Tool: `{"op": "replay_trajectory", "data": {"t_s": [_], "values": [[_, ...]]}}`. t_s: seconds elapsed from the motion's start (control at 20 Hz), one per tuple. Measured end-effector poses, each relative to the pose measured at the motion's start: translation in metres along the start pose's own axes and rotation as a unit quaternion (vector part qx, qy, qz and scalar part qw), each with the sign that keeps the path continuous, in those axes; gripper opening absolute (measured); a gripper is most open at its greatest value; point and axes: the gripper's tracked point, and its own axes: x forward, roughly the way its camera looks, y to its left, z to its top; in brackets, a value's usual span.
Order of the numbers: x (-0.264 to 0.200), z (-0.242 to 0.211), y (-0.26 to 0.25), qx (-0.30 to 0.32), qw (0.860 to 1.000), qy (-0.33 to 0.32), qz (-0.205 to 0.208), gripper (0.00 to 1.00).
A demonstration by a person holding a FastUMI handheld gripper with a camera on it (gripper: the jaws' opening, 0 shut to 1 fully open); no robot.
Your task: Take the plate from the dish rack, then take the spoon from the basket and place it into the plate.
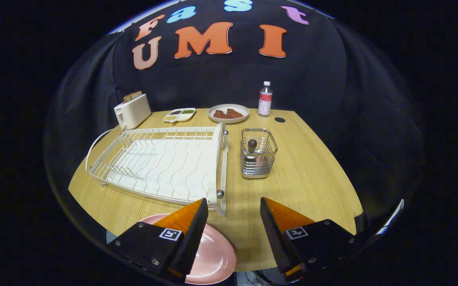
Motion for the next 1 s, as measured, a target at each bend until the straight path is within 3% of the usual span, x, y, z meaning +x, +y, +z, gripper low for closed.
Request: {"op": "replay_trajectory", "data": {"t_s": [0.35, 0.6, 0.75, 1.0], "values": [[0.008, 0.049, -0.017, 0.003, 0.994, -0.104, -0.022, 0.83], [0.033, 0.059, -0.014, -0.001, 0.99, -0.138, -0.024, 0.81], [0.05, 0.06, -0.02, -0.013, 0.987, -0.153, -0.04, 0.72], [0.077, 0.059, -0.028, -0.034, 0.984, -0.16, -0.065, 0.49]]}}
